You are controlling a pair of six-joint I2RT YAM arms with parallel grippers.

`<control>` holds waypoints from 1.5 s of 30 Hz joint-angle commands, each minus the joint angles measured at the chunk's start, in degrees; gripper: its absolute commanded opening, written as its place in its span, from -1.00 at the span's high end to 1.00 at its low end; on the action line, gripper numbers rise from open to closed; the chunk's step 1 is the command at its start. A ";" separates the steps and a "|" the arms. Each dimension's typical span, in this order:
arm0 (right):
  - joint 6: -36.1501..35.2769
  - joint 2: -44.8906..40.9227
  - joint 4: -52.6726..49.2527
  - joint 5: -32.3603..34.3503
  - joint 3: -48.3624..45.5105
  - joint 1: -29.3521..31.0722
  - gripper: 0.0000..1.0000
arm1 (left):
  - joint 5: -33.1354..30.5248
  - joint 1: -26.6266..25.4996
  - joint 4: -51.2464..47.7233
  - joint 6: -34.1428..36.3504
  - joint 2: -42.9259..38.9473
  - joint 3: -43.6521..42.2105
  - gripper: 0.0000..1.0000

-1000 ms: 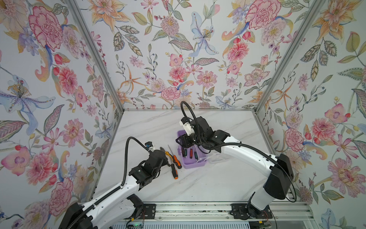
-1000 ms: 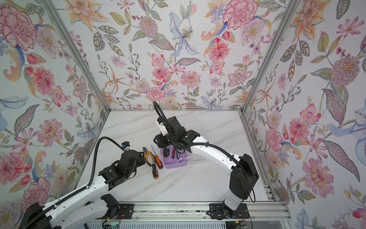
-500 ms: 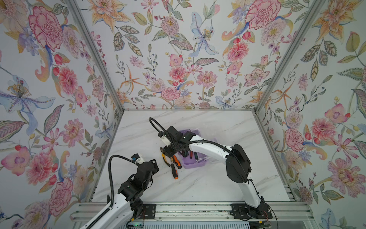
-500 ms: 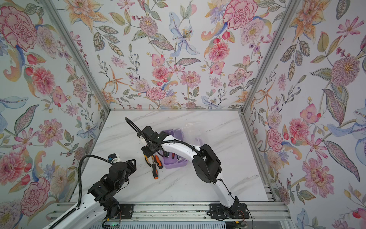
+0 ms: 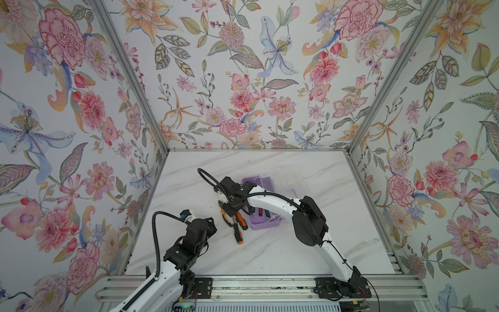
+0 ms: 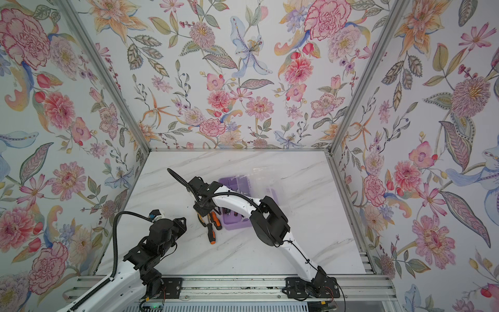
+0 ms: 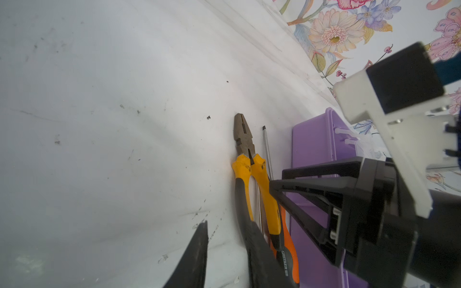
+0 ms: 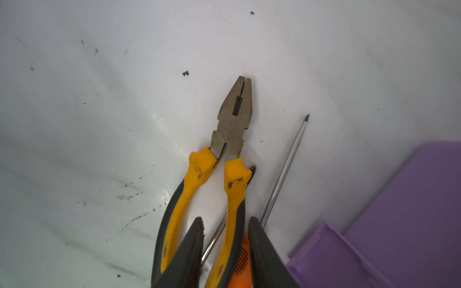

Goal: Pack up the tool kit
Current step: 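Lower the right gripper and close it on the yellow-handled pliers, then lift the yellow pliers with the right gripper and carry them over the box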

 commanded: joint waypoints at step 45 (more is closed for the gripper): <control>2.41 -2.80 -3.14 -0.83 6.22 -0.60 1.00 | 0.22 2.43 -0.72 7.27 0.22 4.18 0.39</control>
